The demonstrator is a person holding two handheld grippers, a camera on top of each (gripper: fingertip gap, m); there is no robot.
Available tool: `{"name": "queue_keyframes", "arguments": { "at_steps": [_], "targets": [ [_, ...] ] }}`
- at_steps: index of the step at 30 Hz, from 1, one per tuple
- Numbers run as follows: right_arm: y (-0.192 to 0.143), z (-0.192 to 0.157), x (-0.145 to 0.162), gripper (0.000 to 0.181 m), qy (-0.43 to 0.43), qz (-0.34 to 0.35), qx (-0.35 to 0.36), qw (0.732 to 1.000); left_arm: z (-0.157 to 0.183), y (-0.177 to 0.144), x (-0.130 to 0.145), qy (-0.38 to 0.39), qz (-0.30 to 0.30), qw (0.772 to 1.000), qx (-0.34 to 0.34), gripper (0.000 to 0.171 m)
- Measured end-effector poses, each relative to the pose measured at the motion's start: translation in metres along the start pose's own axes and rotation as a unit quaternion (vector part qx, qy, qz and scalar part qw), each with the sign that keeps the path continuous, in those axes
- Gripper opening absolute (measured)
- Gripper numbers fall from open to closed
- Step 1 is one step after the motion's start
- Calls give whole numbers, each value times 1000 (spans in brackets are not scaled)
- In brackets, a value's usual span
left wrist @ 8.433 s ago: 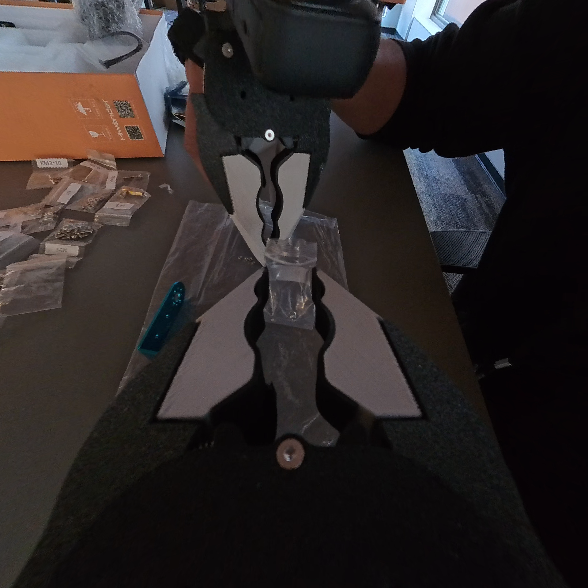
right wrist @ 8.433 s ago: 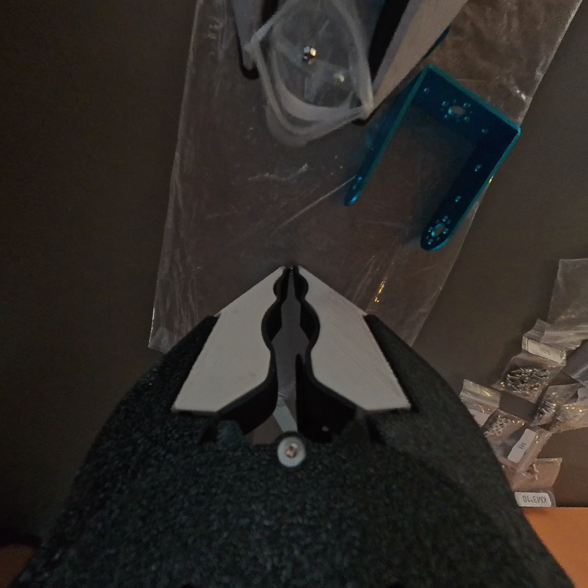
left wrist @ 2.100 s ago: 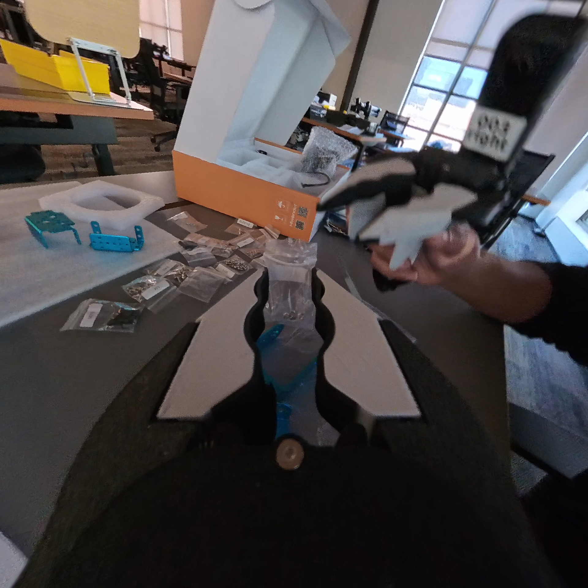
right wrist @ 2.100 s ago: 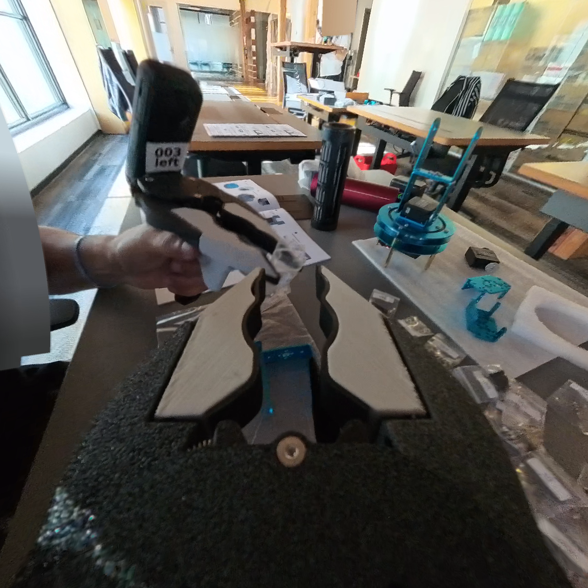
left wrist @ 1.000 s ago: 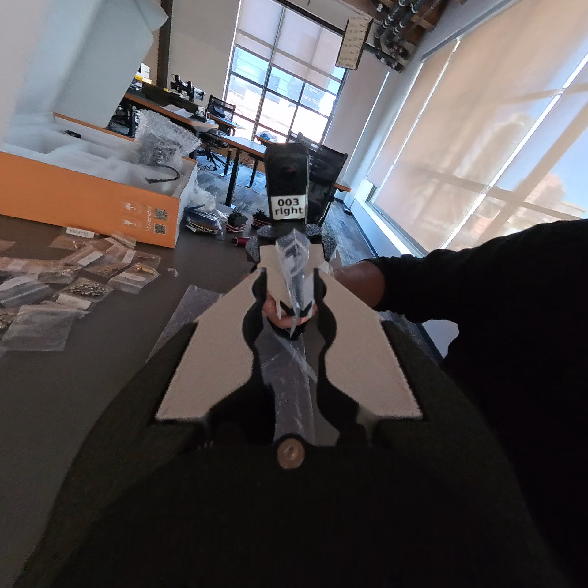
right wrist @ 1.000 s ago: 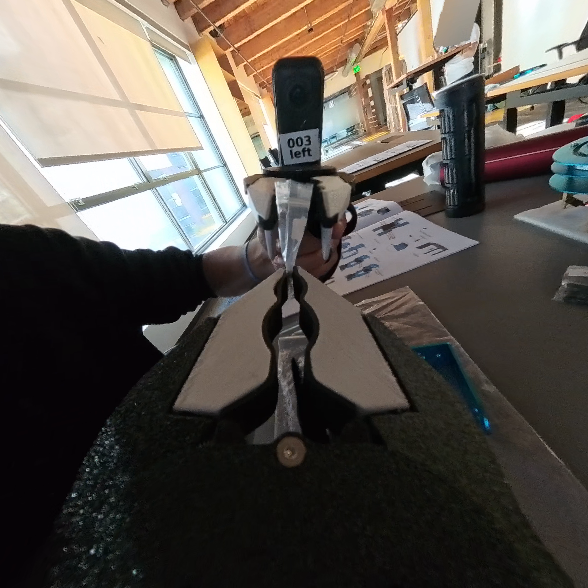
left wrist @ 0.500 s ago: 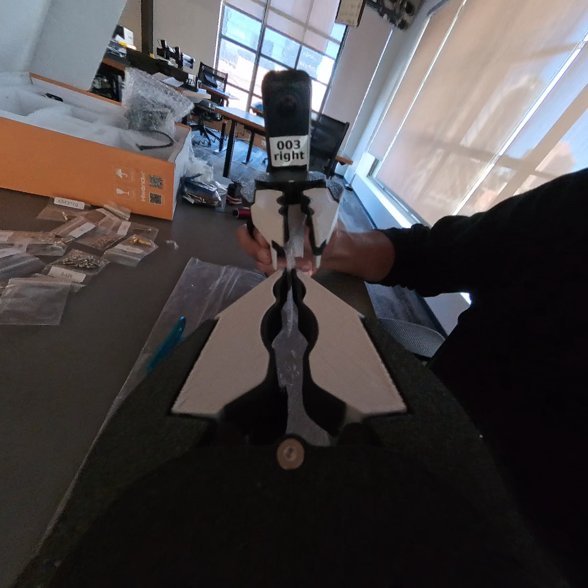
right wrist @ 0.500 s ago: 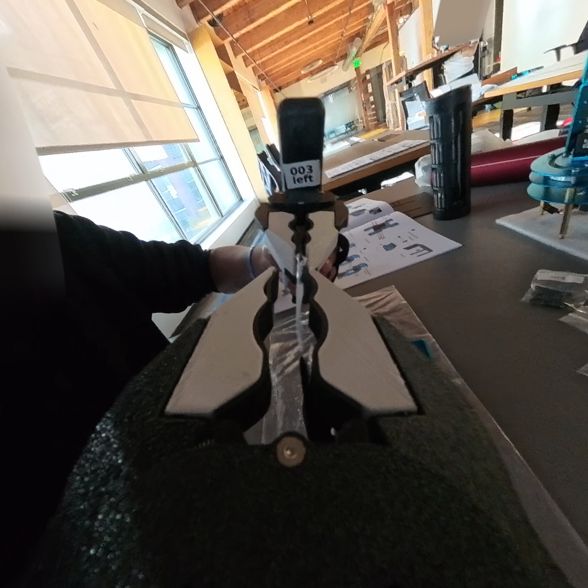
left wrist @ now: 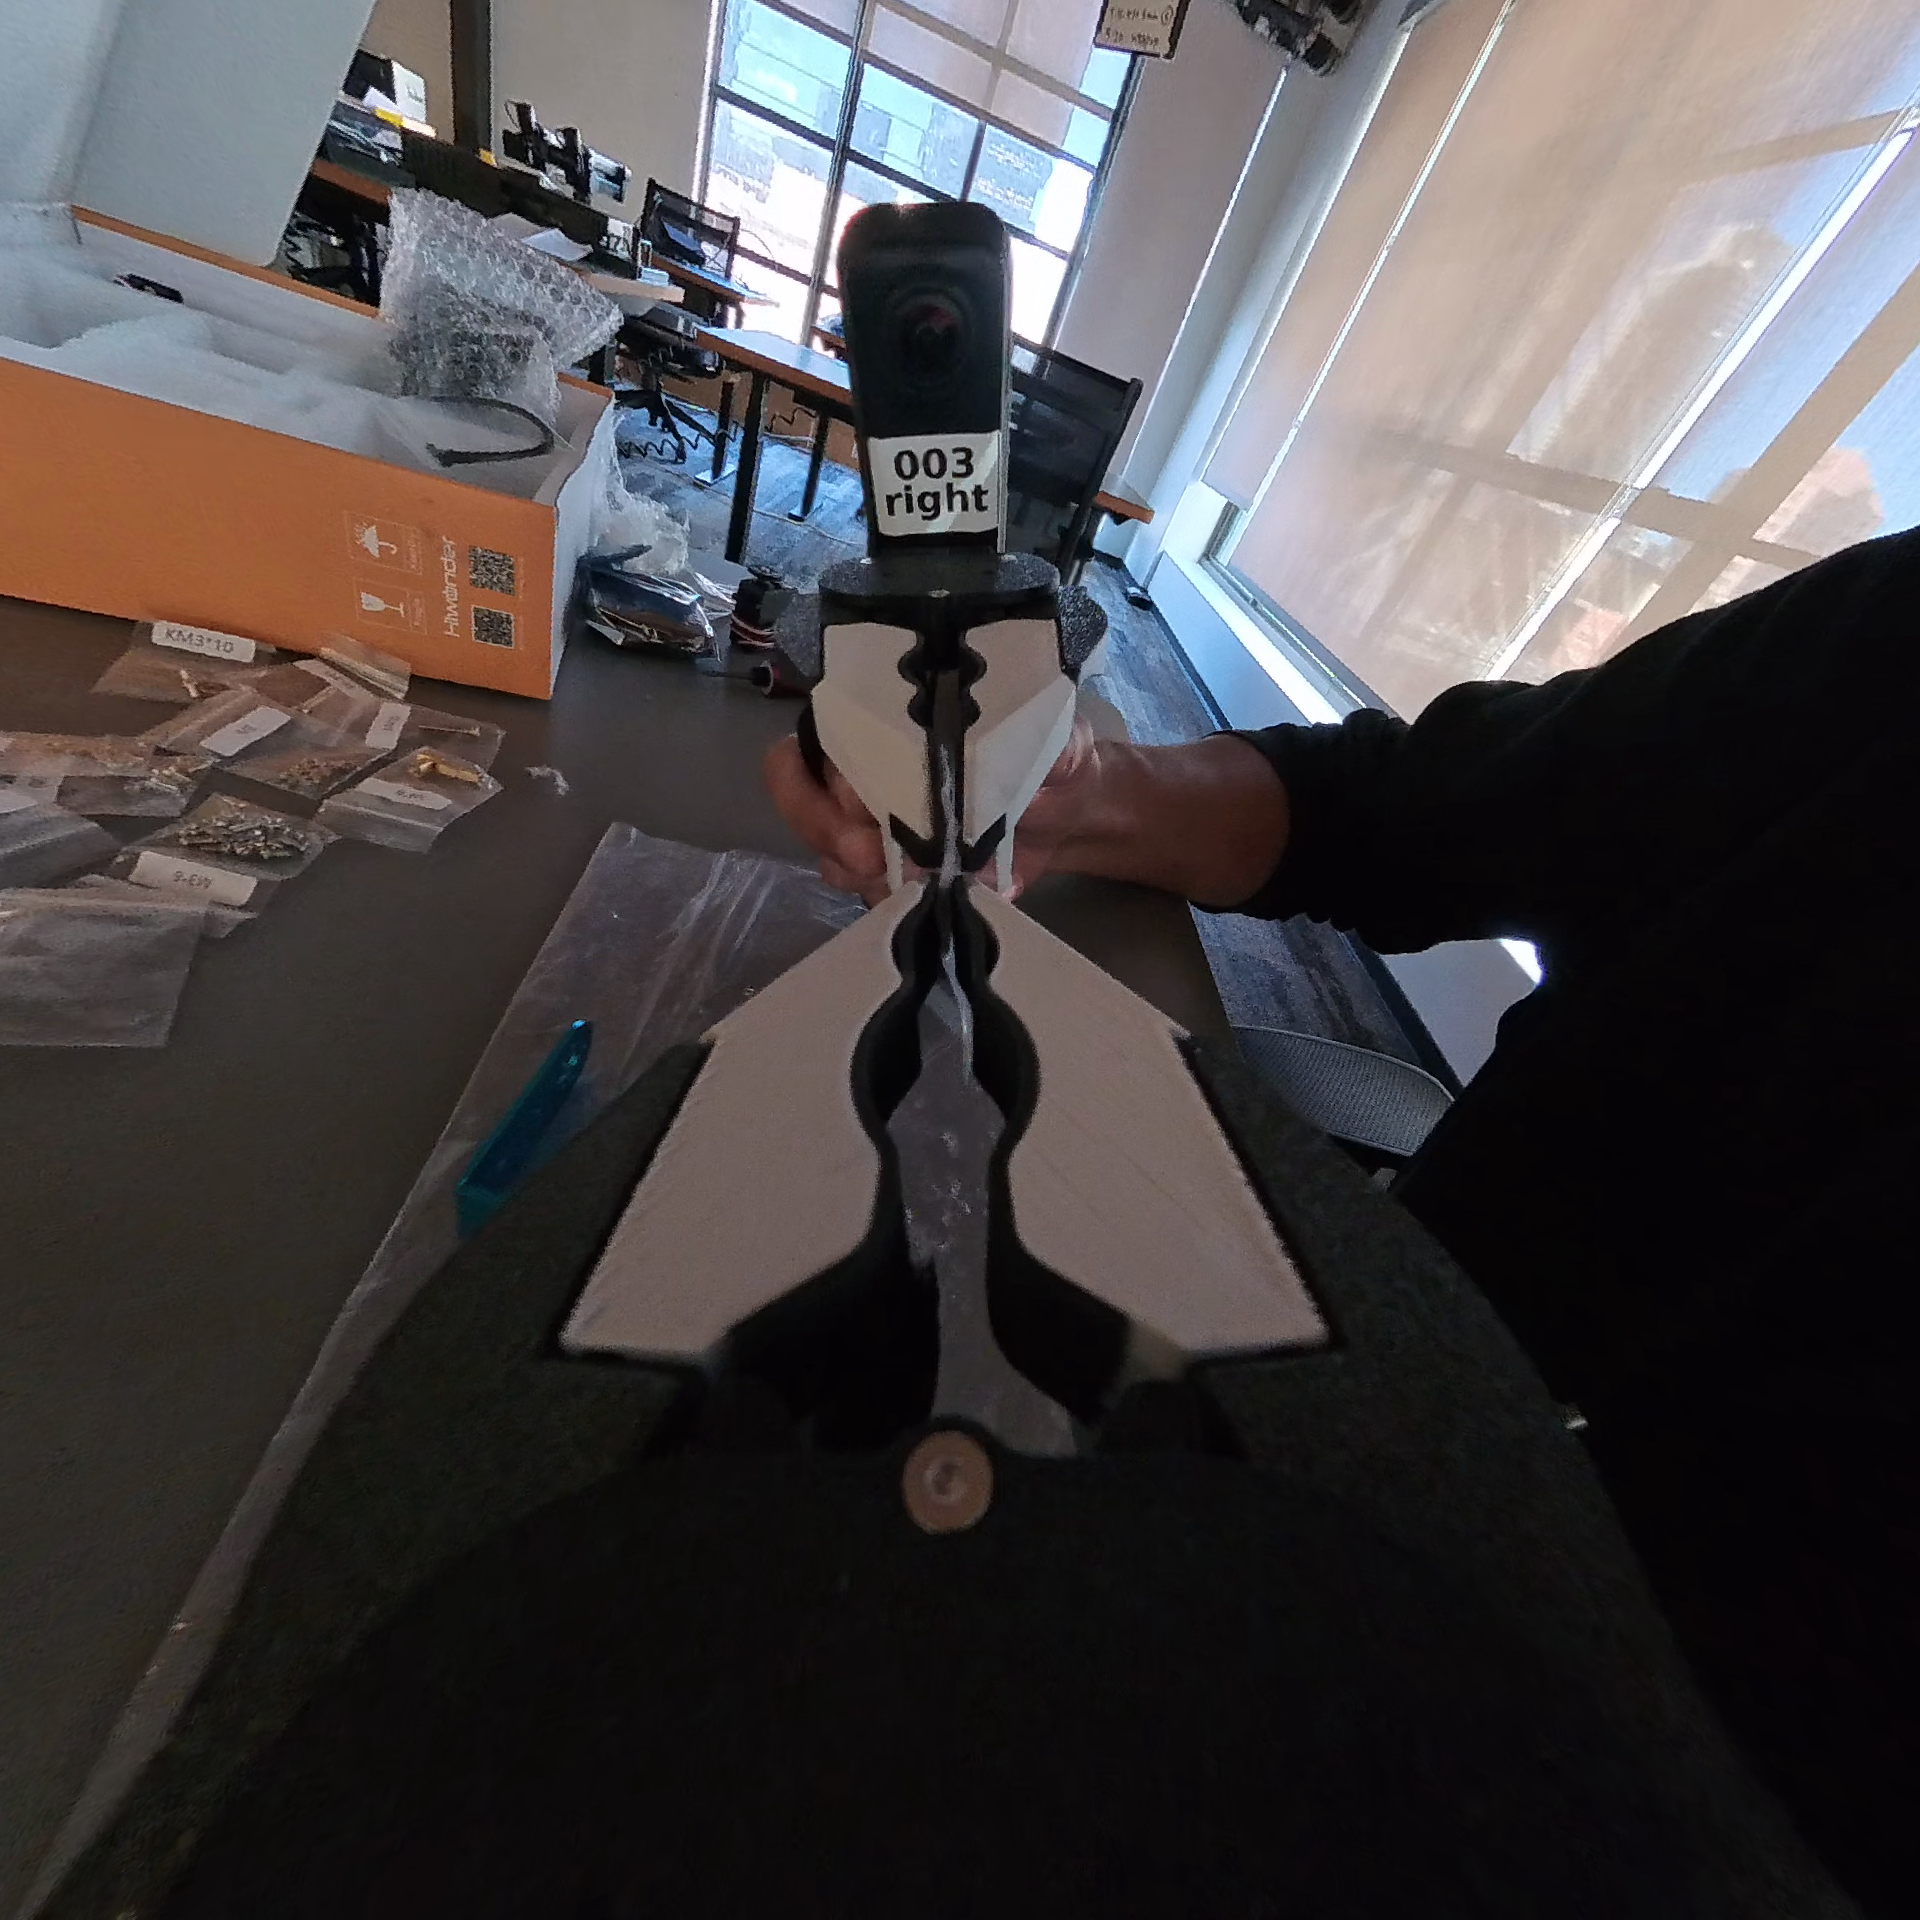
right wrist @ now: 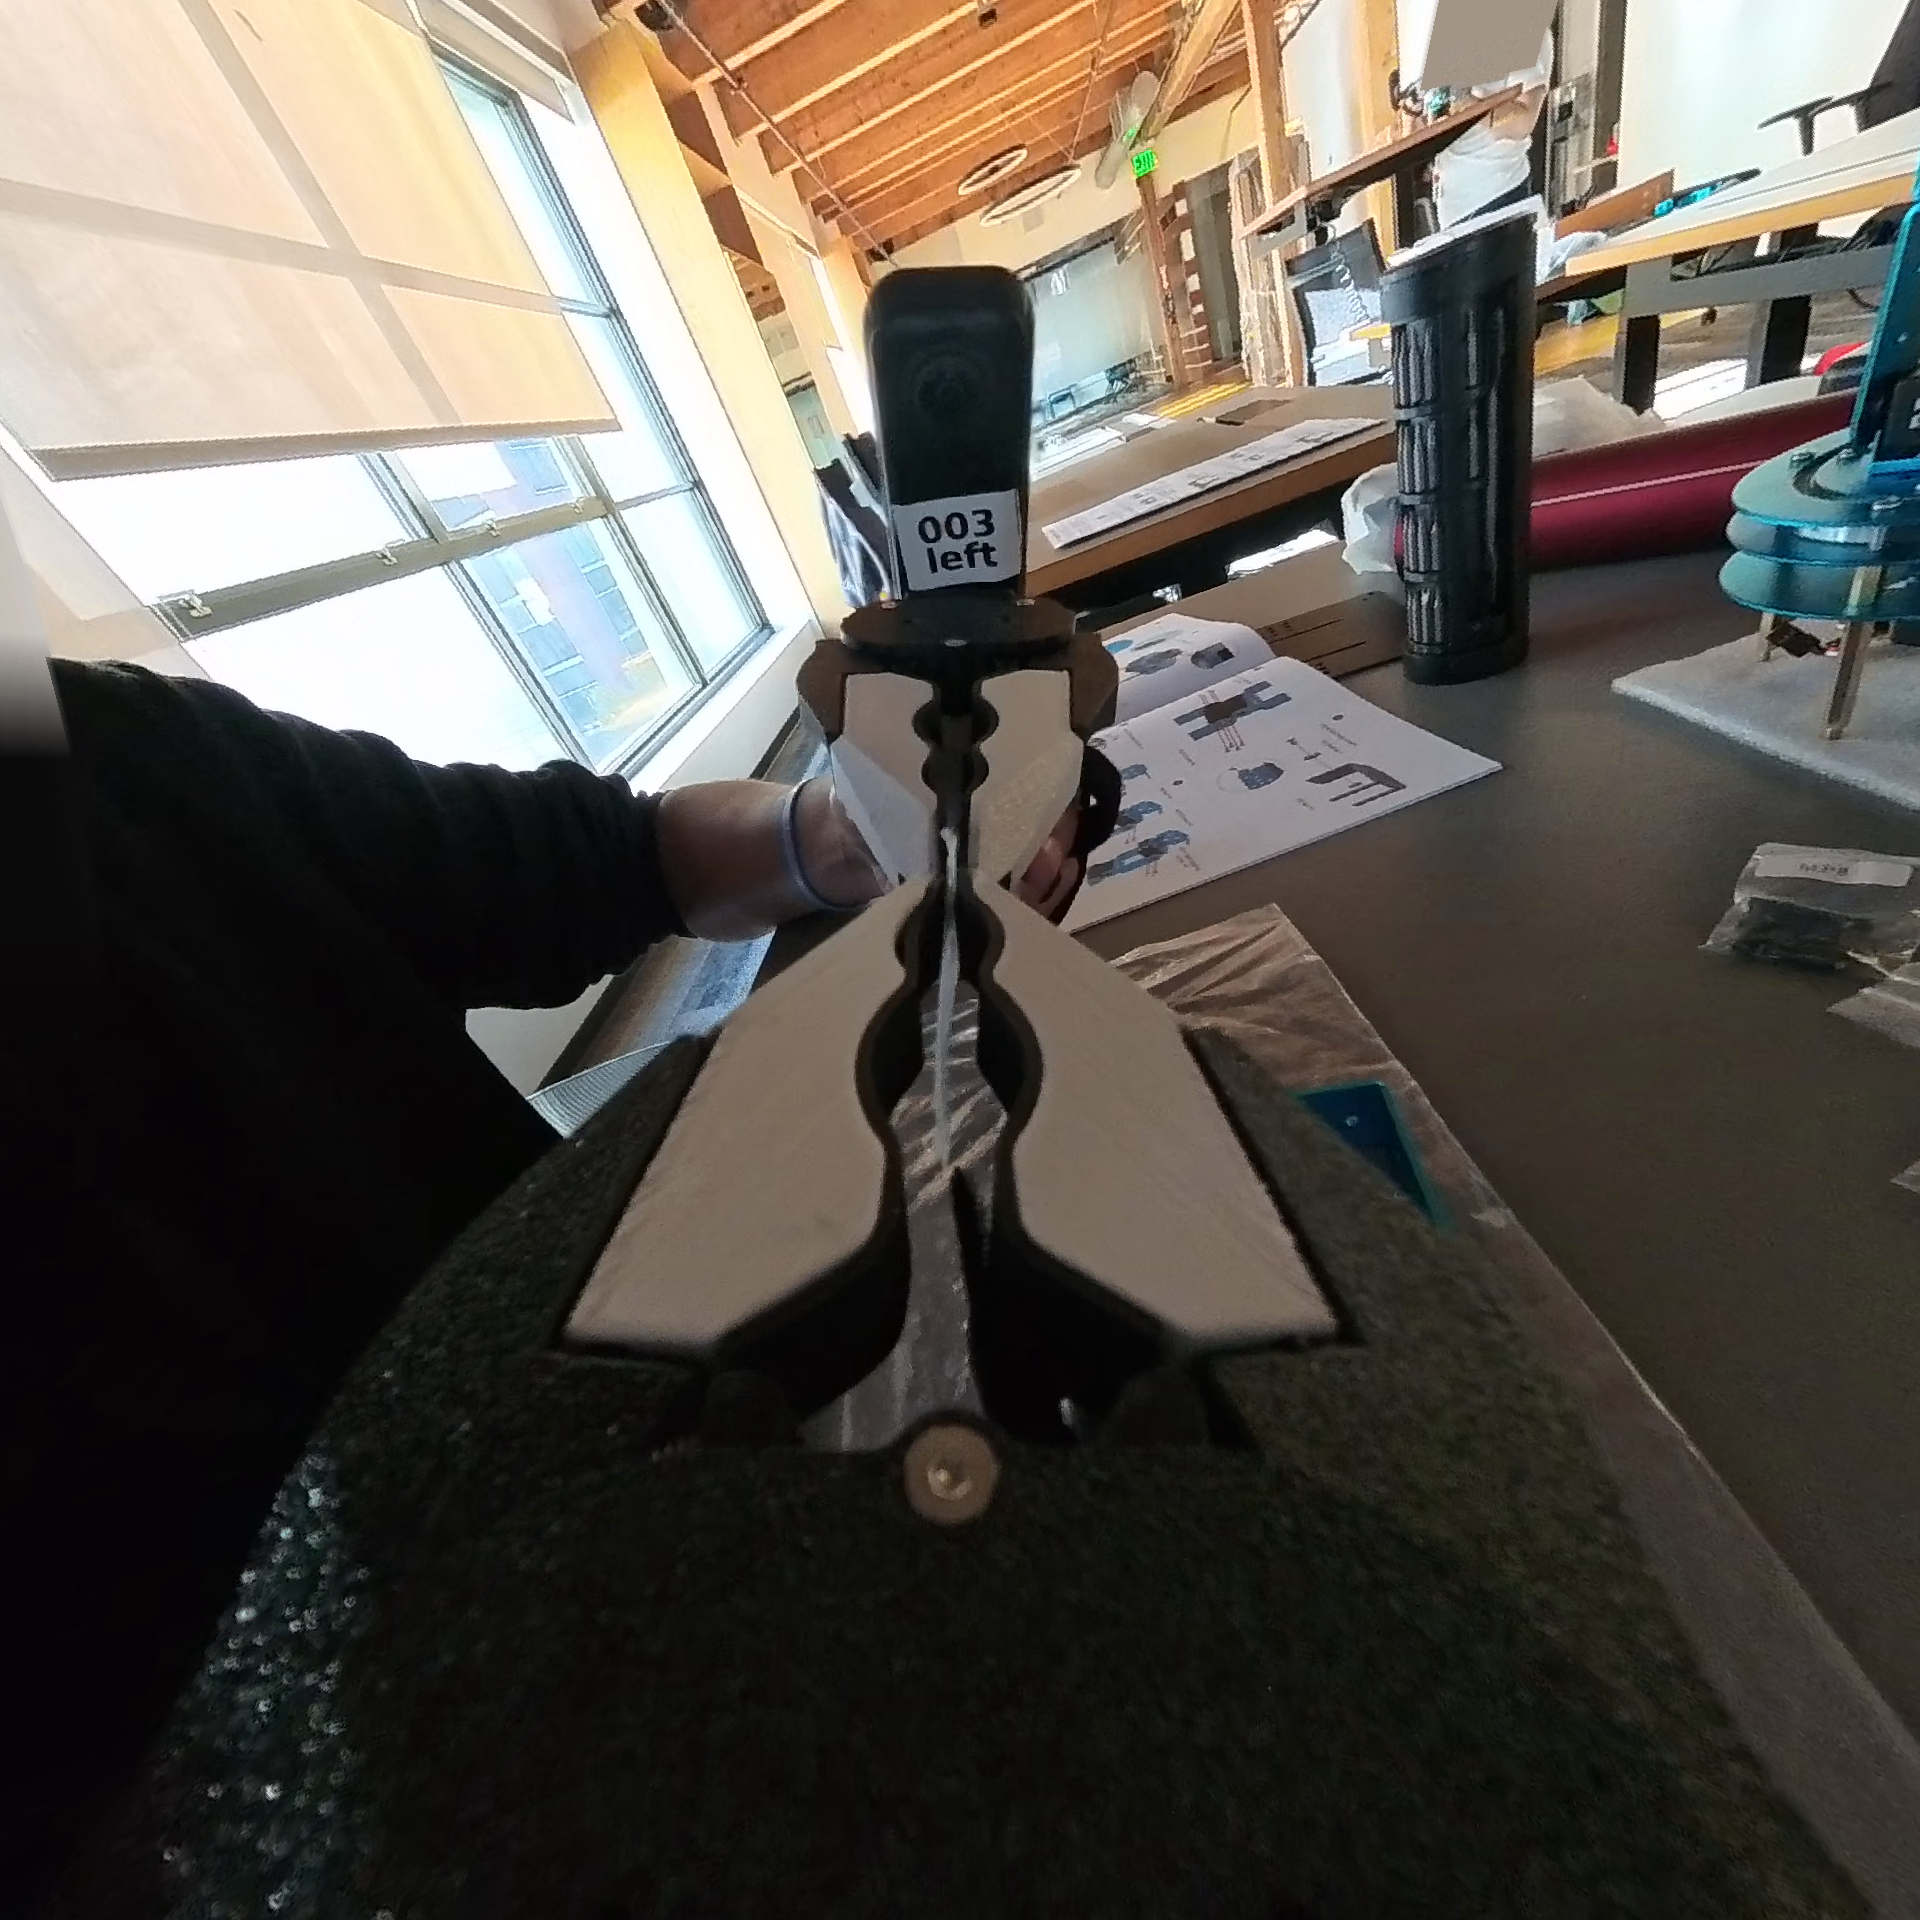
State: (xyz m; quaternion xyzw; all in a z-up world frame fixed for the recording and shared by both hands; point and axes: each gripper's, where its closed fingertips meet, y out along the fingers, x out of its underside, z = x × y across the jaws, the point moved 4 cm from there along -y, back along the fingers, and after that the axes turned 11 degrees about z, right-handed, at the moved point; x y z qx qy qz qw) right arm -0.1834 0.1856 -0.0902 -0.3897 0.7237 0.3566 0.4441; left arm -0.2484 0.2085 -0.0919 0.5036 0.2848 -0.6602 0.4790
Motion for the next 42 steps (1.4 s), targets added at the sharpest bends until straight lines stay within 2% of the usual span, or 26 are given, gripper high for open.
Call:
{"name": "queue_keyframes", "arguments": {
  "at_steps": [3, 7, 11, 16, 18, 20, 21, 24, 27, 29, 30, 31, 32, 33, 34, 35, 36, 38, 42],
  "targets": [
    [-1, 1, -1, 0, -2, 4, 1, 1000, -1, -1, -1, 5, 7, 1000, -9, 4],
    [-1, 2, 0, 0, -23, -4, 7, 1000, -2, -1, -1, 3, 14, 1000, -11, 0],
    [-2, -2, -3, 0, -16, 7, -7, 1000, 2, 0, -3, 39, 20, 999, -18, 0],
    [-5, -3, -2, 0, -27, -9, -8, 1000, 5, 2, -2, 16, 23, 1000, -12, 0],
    [-7, -3, -5, 0, -31, -5, -5, 999, 4, 0, -1, 30, 22, 999, -17, 0],
    [-8, -3, -7, 0, -17, -5, -9, 1000, 3, 1, -3, 36, 25, 999, -24, 7],
    [-8, -3, -8, 0, -18, -6, -11, 1000, 5, 2, -3, 32, 28, 999, -14, 0],
    [-9, -4, -8, 0, -3, -9, -16, 1000, 6, 3, -5, 50, 32, 998, -16, 0],
    [-10, -5, -9, 0, -25, -18, -9, 999, 8, 4, -4, 59, 26, 998, -22, 0],
    [-12, -1, -9, 1, -67, -43, 29, 996, 5, 4, -3, 68, 16, 997, -37, 0],
    [-19, 9, -12, 0, -126, -72, 89, 985, -1, 4, 0, 71, -3, 996, -59, 0],
    [-37, 27, -22, 0, -205, -104, 189, 955, -8, 2, 4, 75, -25, 994, -80, 11],
    [-63, 46, -36, 1, -269, -142, 294, 906, -14, -2, 7, 76, -45, 992, -95, 32],
    [-95, 61, -51, 0, -316, -178, 395, 844, -17, -7, 7, 77, -51, 990, -108, 36],
    [-125, 73, -63, 0, -340, -212, 471, 786, -18, -11, 4, 77, -47, 990, -110, 28],
    [-149, 85, -65, 0, -332, -251, 517, 748, -17, -14, -1, 76, -41, 990, -111, 25],
    [-164, 97, -60, 1, -305, -282, 538, 733, -16, -14, -7, 73, -30, 991, -109, 25],
    [-176, 120, -43, 1, -269, -310, 557, 722, -12, -14, -16, 65, -11, 993, -98, 25],
    [-190, 158, -10, 1, -258, -389, 597, 653, -10, -14, -16, 83, -18, 991, -103, 25]
  ]
}}
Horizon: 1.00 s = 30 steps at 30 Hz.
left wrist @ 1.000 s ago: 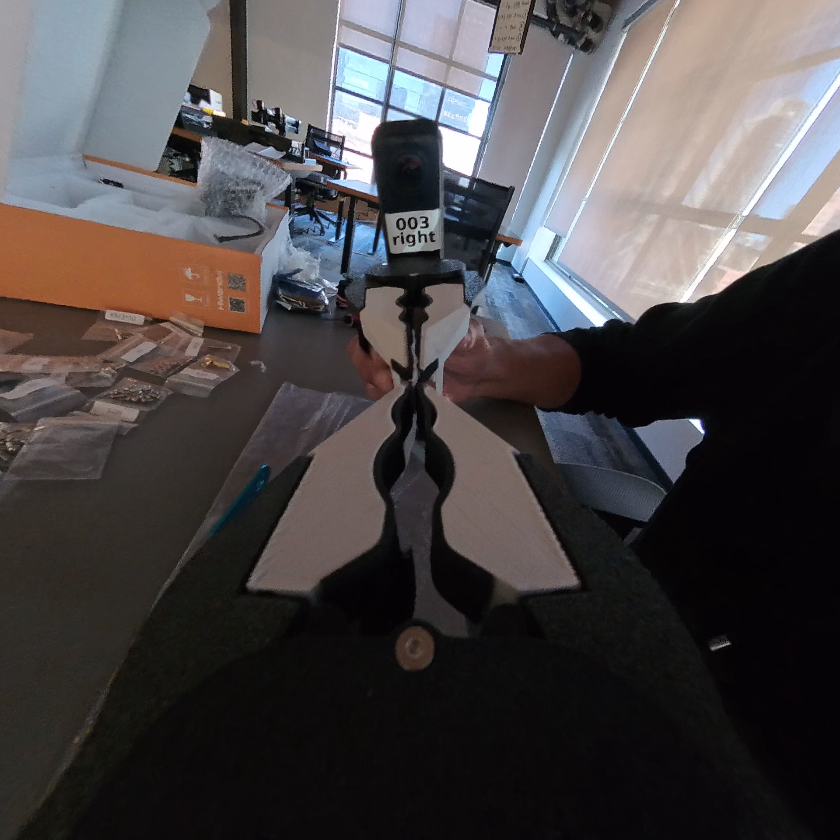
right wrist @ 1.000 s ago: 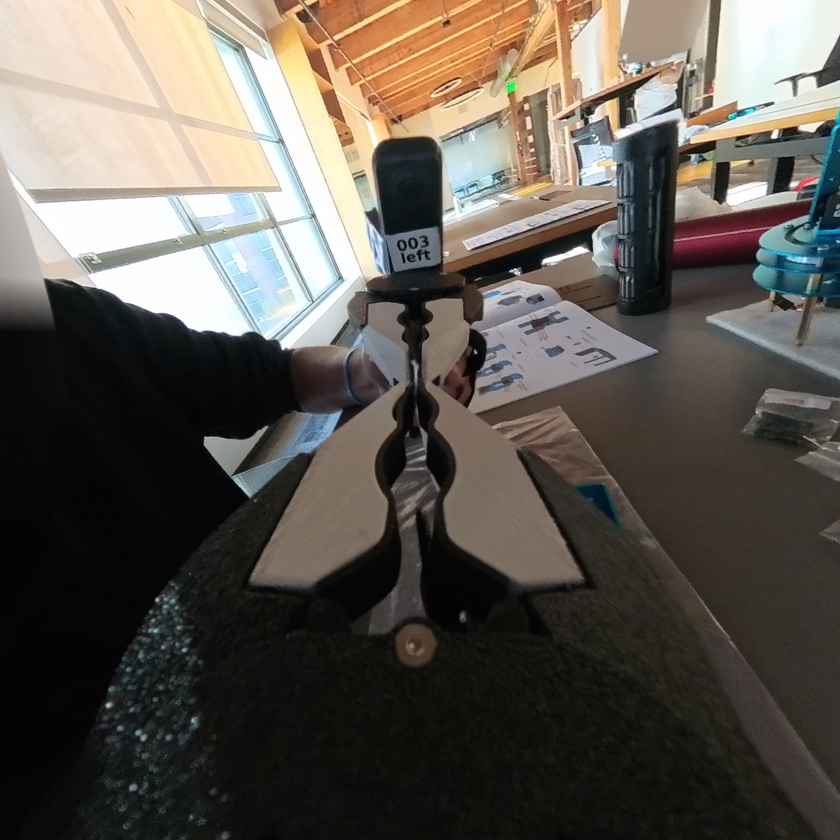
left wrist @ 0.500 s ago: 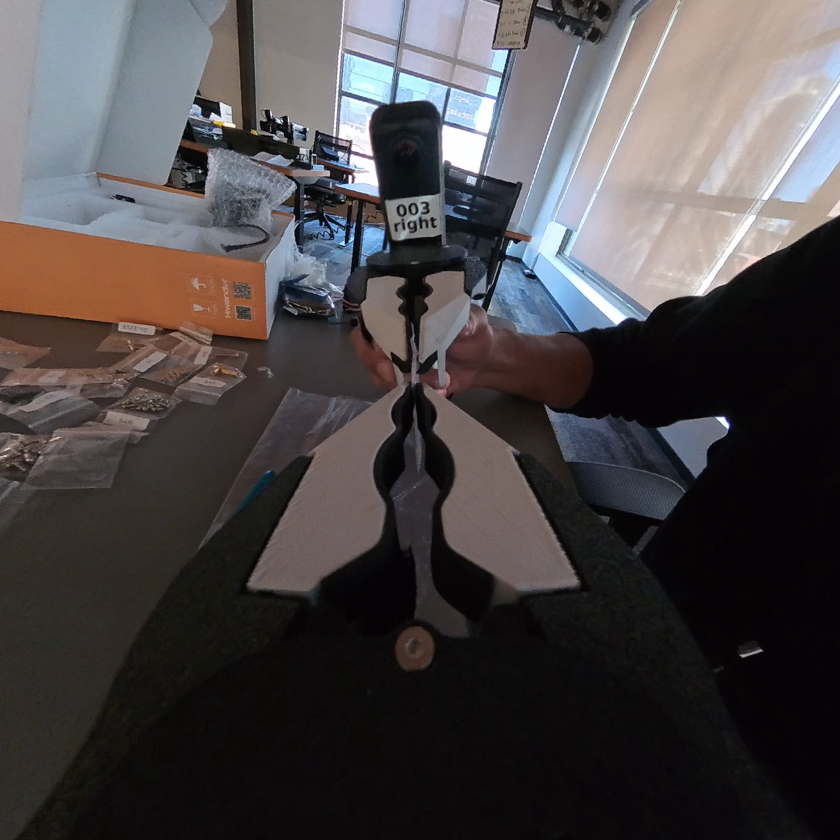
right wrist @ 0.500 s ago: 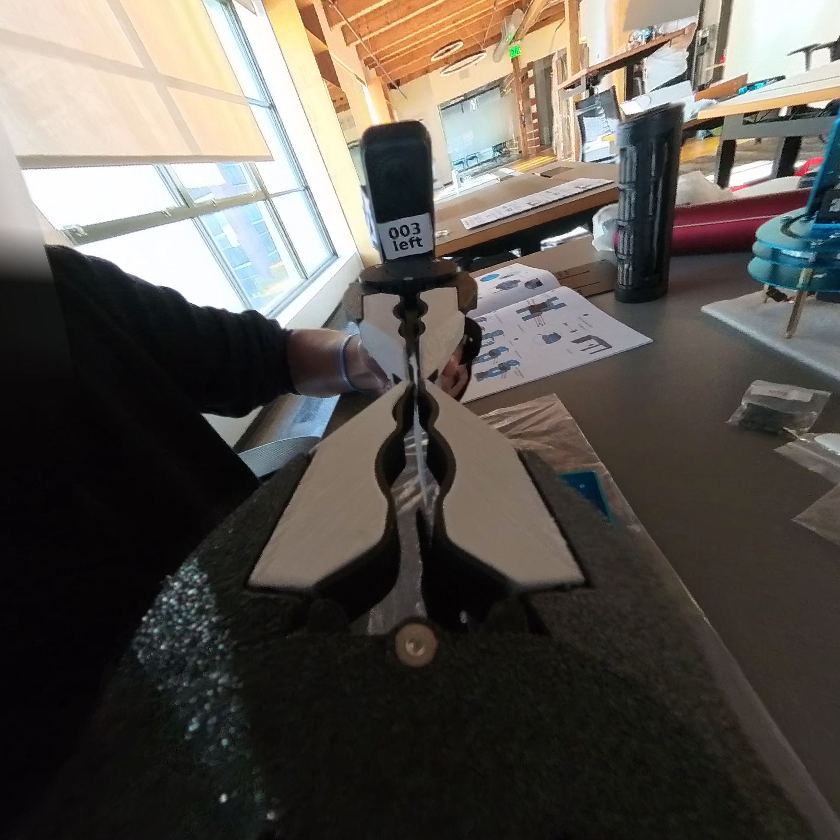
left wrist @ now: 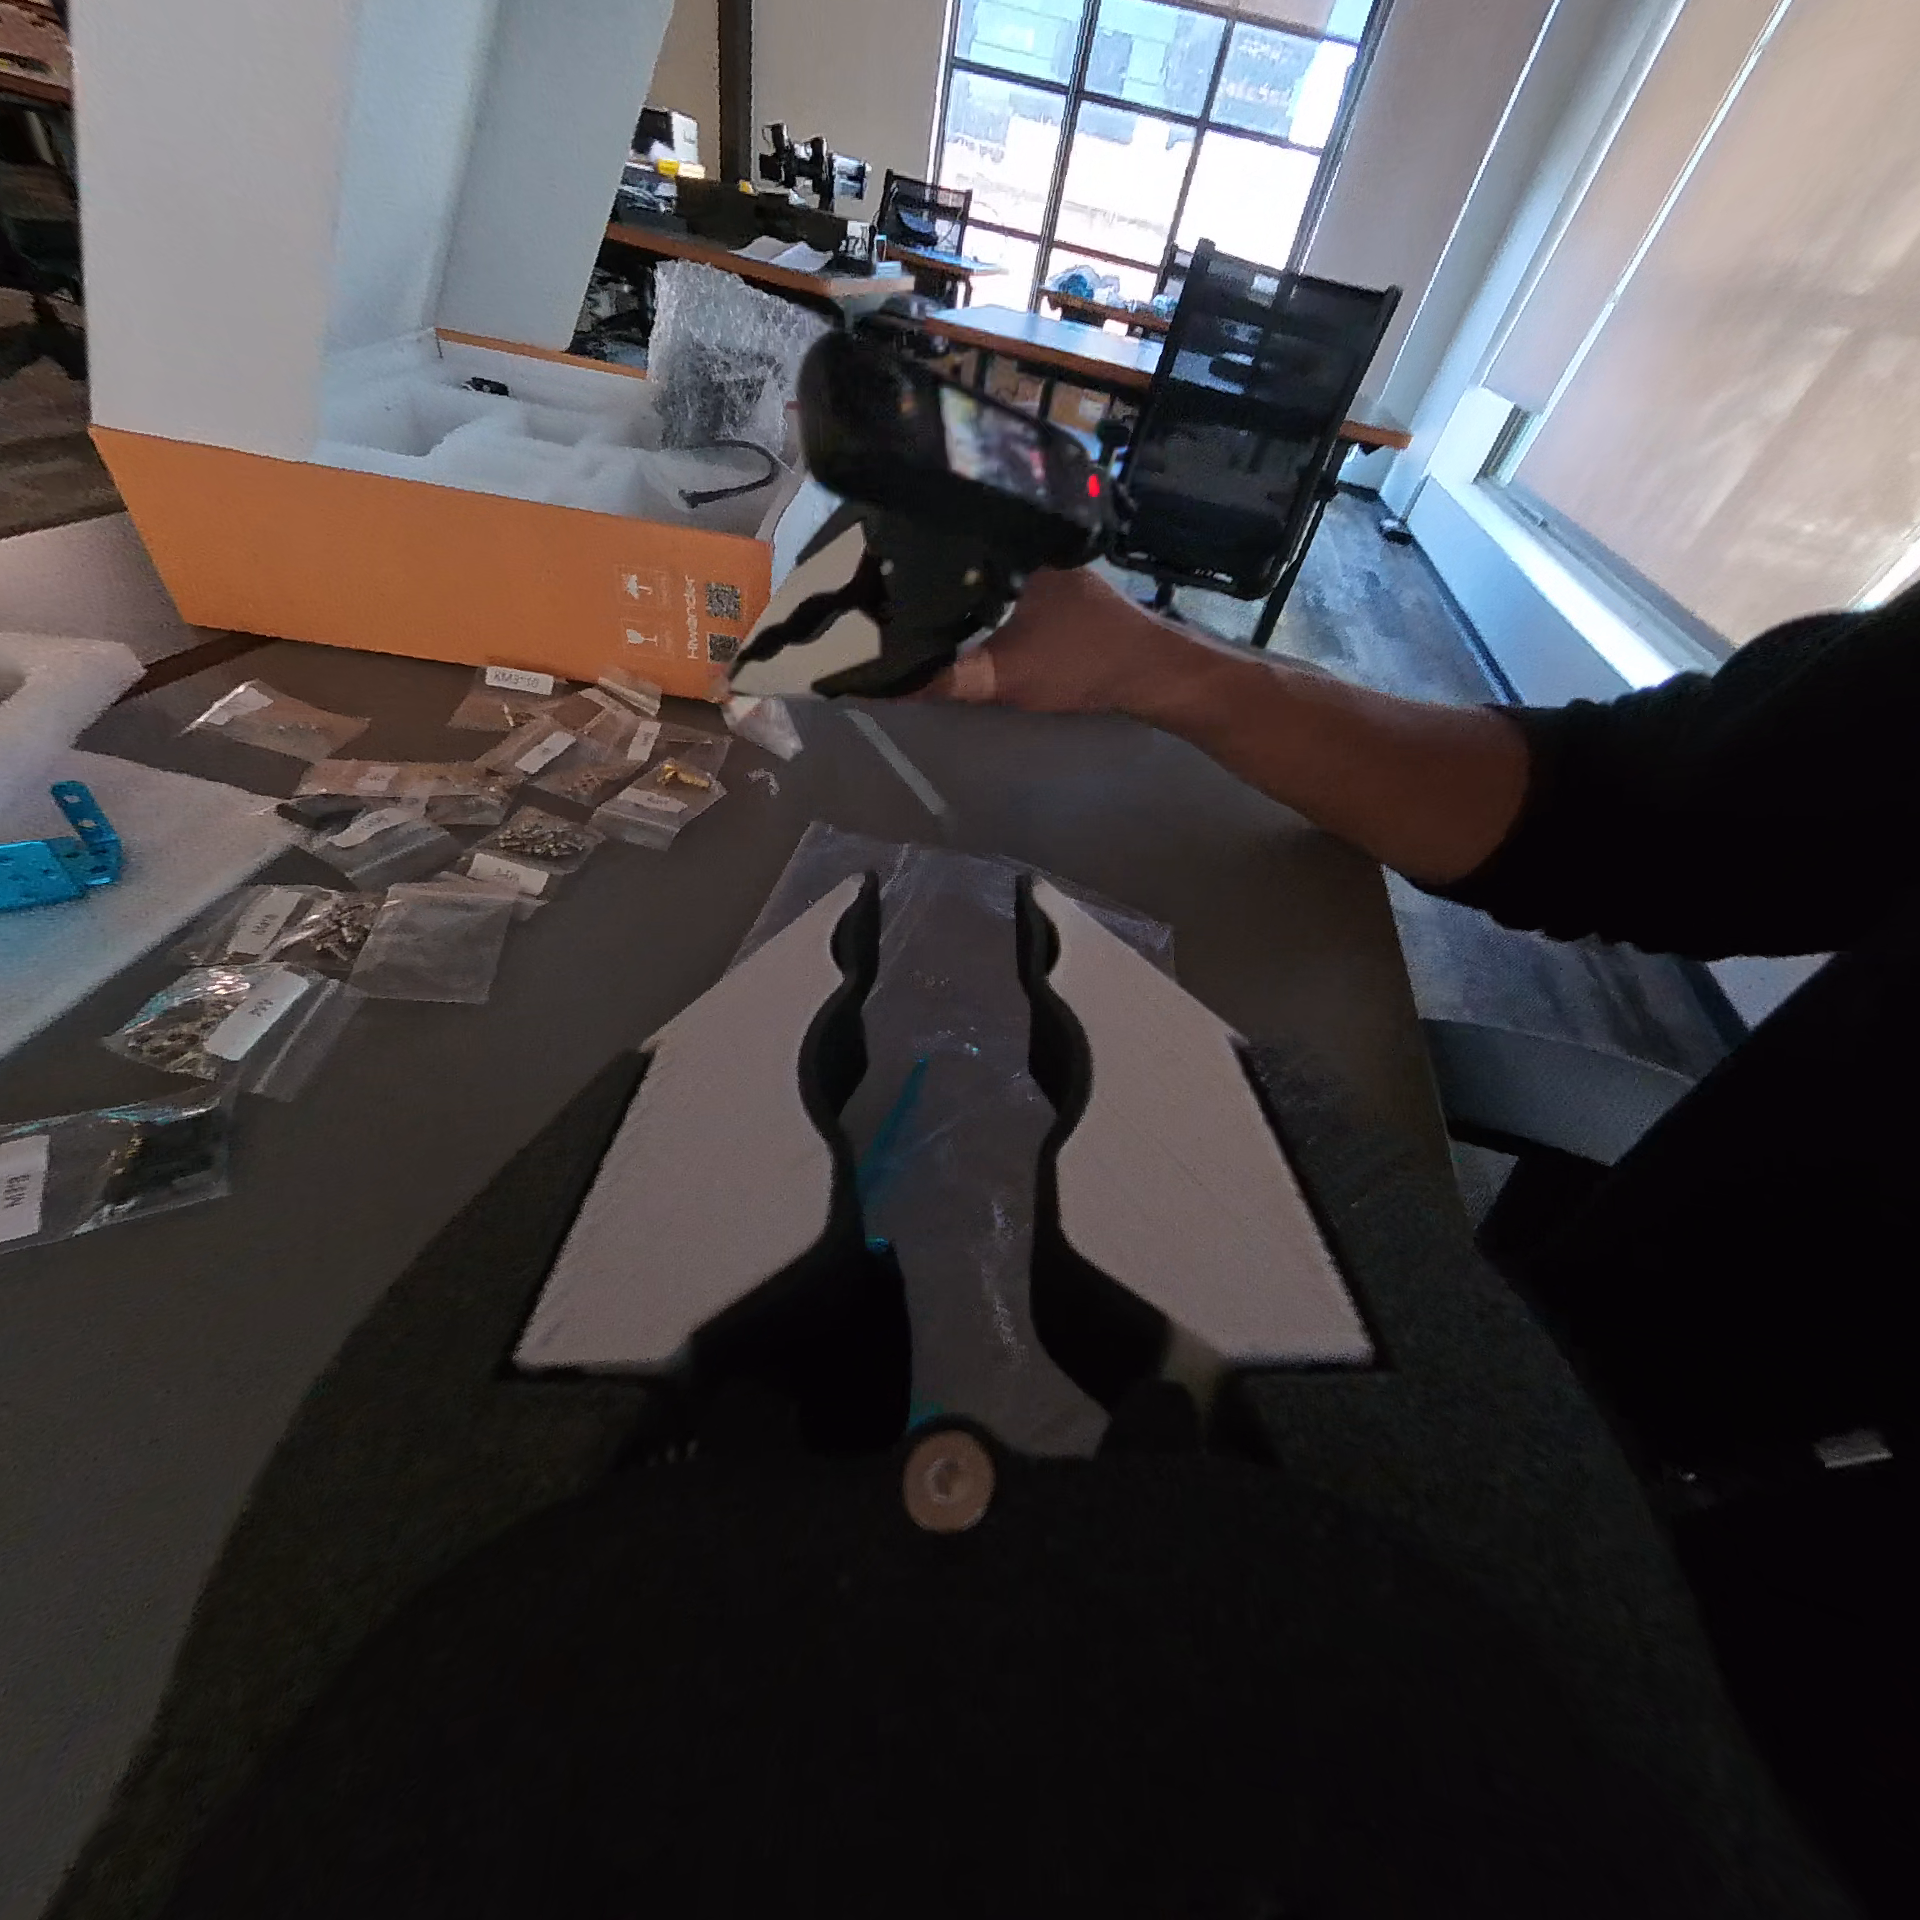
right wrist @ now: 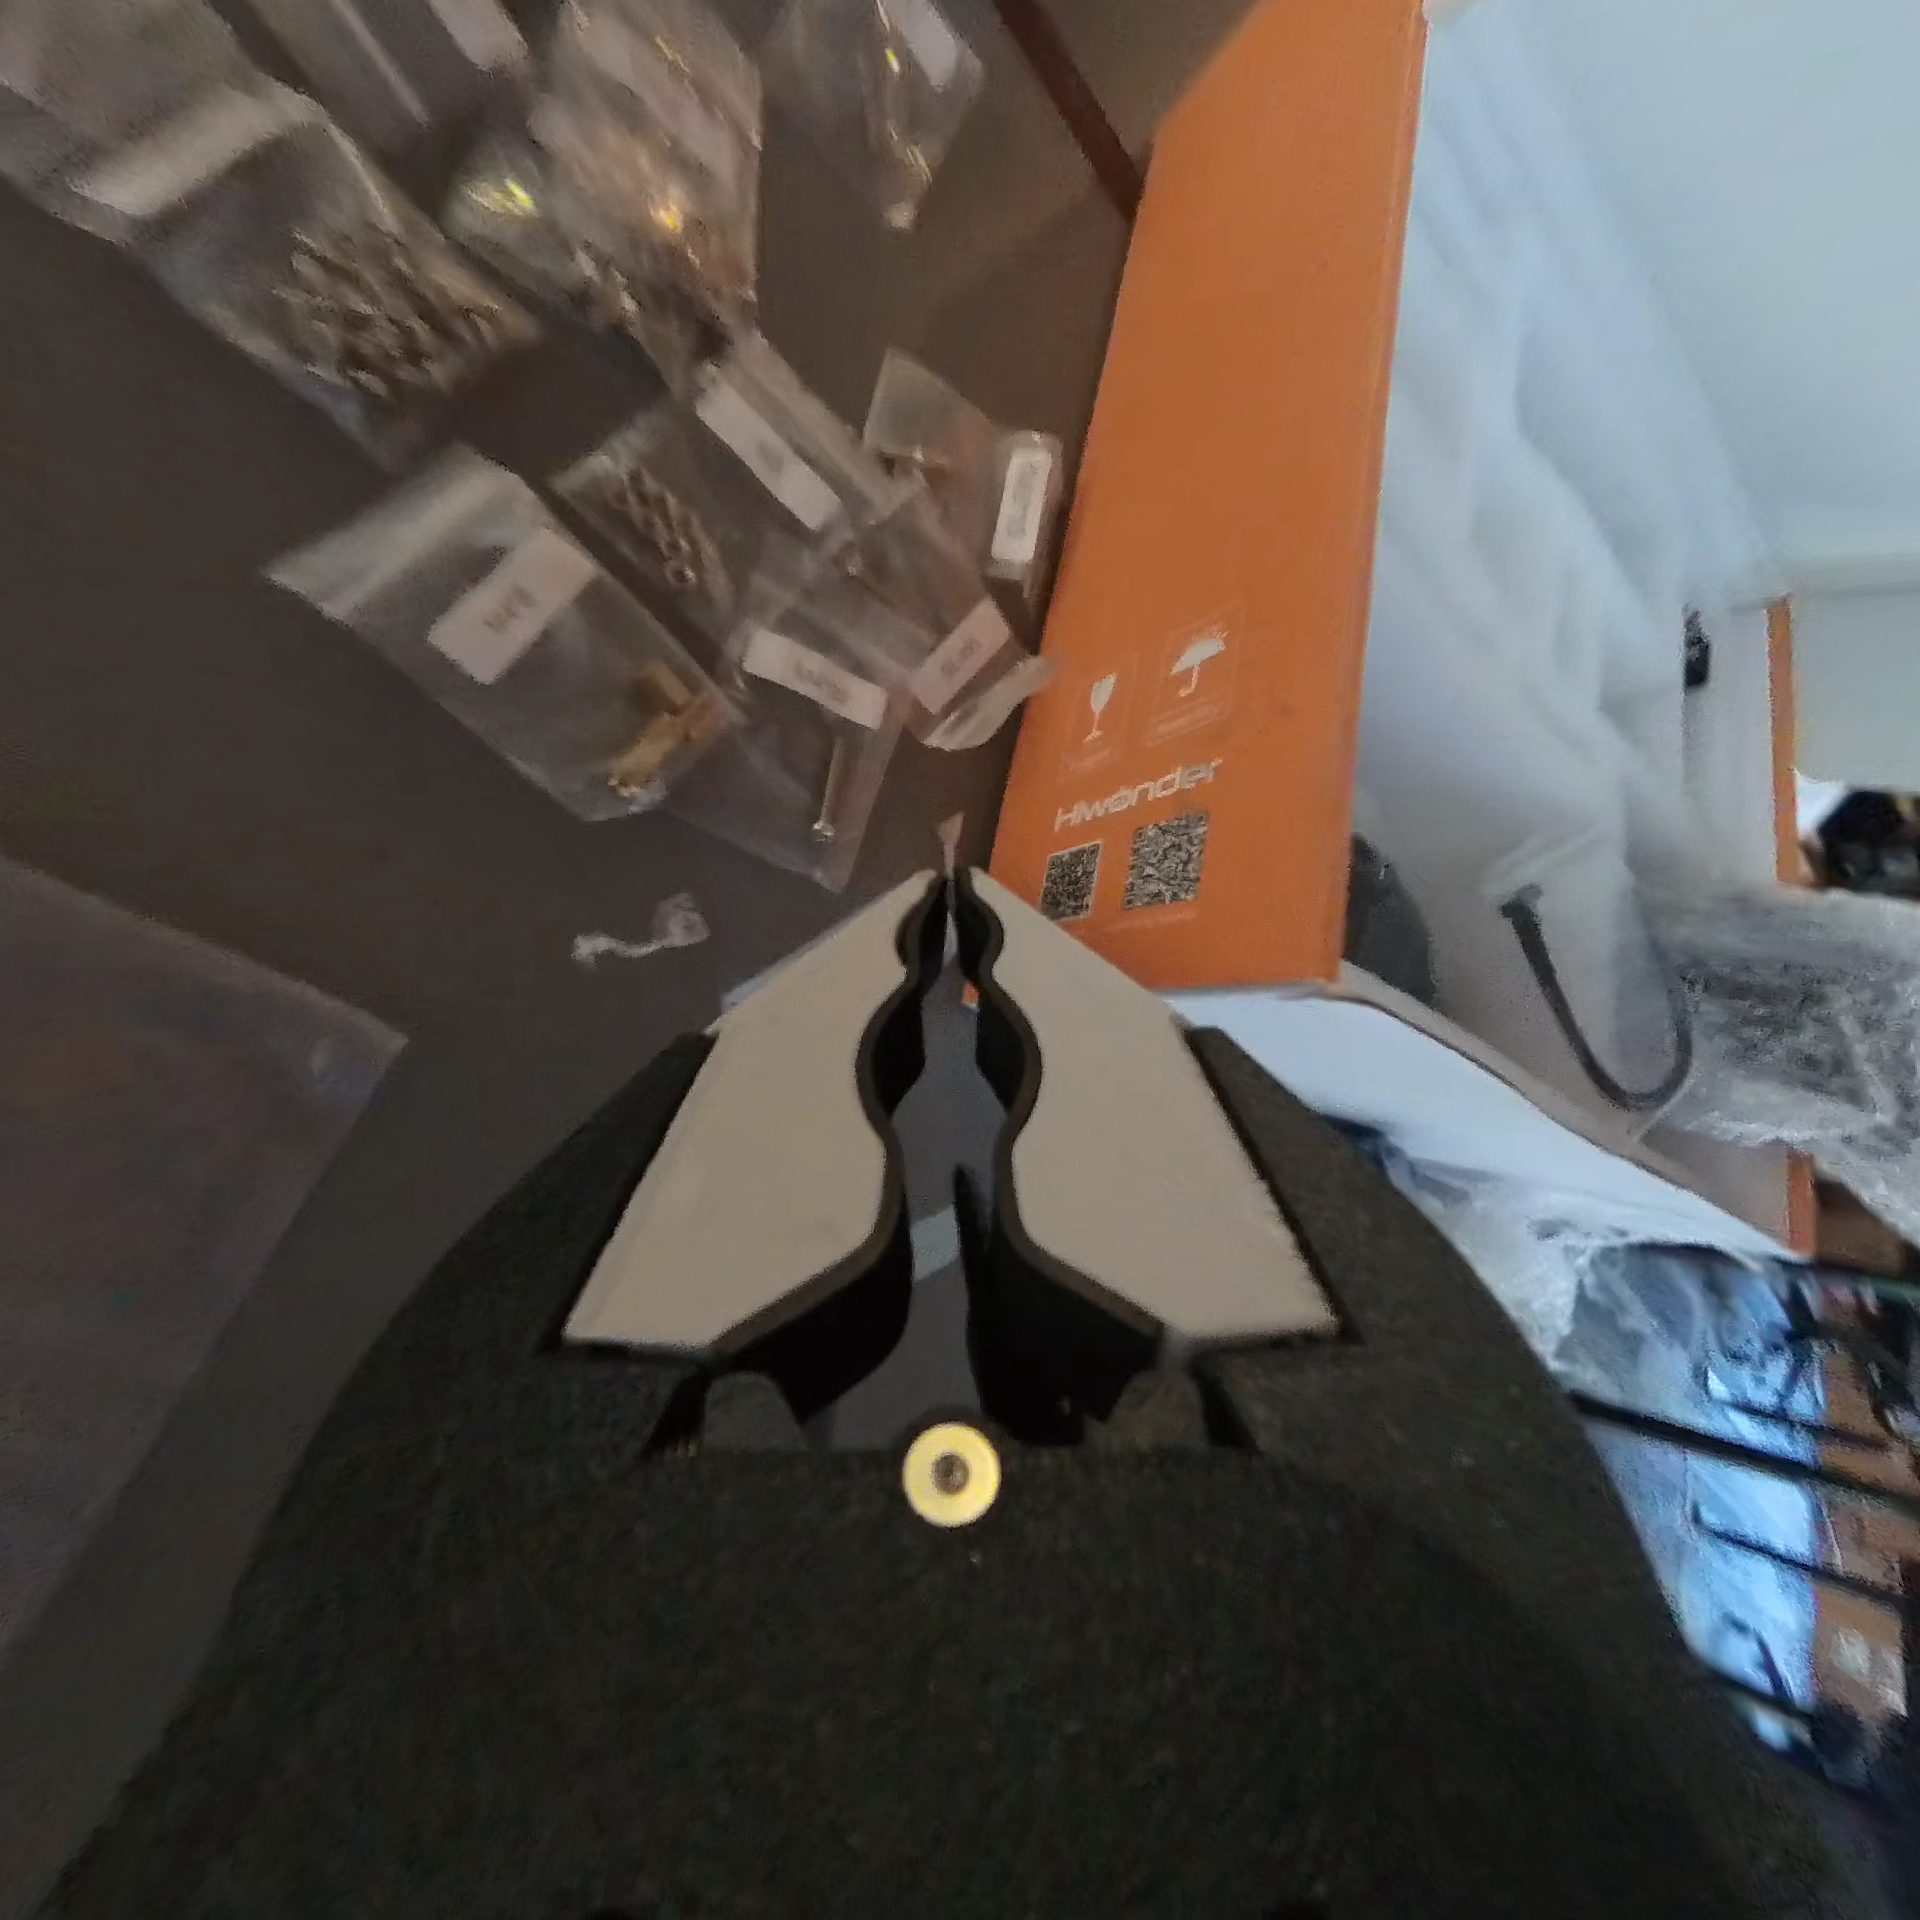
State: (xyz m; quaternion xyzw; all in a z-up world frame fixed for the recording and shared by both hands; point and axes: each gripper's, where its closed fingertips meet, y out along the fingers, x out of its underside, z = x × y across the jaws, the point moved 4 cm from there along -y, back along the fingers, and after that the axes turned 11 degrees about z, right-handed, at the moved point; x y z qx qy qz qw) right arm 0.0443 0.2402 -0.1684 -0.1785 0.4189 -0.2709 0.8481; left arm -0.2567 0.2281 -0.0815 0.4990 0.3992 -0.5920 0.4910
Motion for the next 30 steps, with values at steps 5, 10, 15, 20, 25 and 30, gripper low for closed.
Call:
{"name": "queue_keyframes", "arguments": {
  "at_steps": [5, 10, 15, 20, 25, 30],
  "targets": [
    [8, -19, -9, 8, 151, 15, -71, 986, 6, 2, 1, -11, -7, 1000, 15, 26],
    [-13, -5, -23, 0, 310, 112, -143, 933, 4, -8, -16, 2, 27, 1000, 4, 26],
    [-50, 20, -31, 0, 234, 167, -75, 955, -4, -18, -27, -22, 51, 998, 1, 26],
    [-83, -16, -34, 6, 252, 192, -165, 934, -6, -42, -31, -44, 45, 997, -51, 26],
    [-110, -32, -29, 8, 304, 276, -164, 897, 10, -154, -2, -69, 31, 951, -299, 27],
    [-92, 5, -13, 0, 331, 311, 6, 891, 61, -317, 65, -144, -41, 817, -557, 28]
  ]
}}
